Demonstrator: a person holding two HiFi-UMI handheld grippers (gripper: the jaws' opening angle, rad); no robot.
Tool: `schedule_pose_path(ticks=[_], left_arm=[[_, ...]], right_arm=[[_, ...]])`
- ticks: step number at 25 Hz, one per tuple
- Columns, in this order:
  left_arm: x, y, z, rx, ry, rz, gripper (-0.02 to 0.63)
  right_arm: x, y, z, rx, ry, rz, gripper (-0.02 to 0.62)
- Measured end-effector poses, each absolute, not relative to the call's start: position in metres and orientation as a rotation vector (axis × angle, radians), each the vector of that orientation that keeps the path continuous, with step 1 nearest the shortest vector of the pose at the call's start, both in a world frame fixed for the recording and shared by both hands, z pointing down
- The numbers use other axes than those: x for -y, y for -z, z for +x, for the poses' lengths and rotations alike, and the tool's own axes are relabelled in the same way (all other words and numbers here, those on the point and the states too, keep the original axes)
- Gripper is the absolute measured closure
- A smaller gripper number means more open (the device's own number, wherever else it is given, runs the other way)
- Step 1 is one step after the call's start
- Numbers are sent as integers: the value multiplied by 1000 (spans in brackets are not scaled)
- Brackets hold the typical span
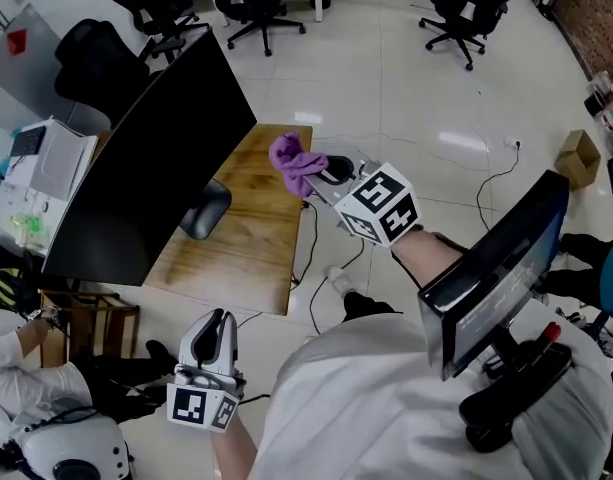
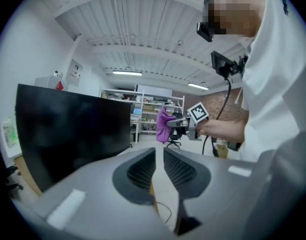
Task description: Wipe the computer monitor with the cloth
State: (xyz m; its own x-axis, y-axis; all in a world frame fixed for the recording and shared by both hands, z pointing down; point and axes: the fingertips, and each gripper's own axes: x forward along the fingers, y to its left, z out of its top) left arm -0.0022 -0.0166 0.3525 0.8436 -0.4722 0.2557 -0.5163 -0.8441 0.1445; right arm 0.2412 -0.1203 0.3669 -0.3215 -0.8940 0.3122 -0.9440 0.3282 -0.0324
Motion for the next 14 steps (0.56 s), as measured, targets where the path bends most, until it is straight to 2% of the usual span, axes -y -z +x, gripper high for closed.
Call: schedule_pose_path(ticks=[14], left_arm=[[-43,-362,-57,700,-273,2832,536]], right_arm=[[47,-375,181,2295,-311,1661,548]])
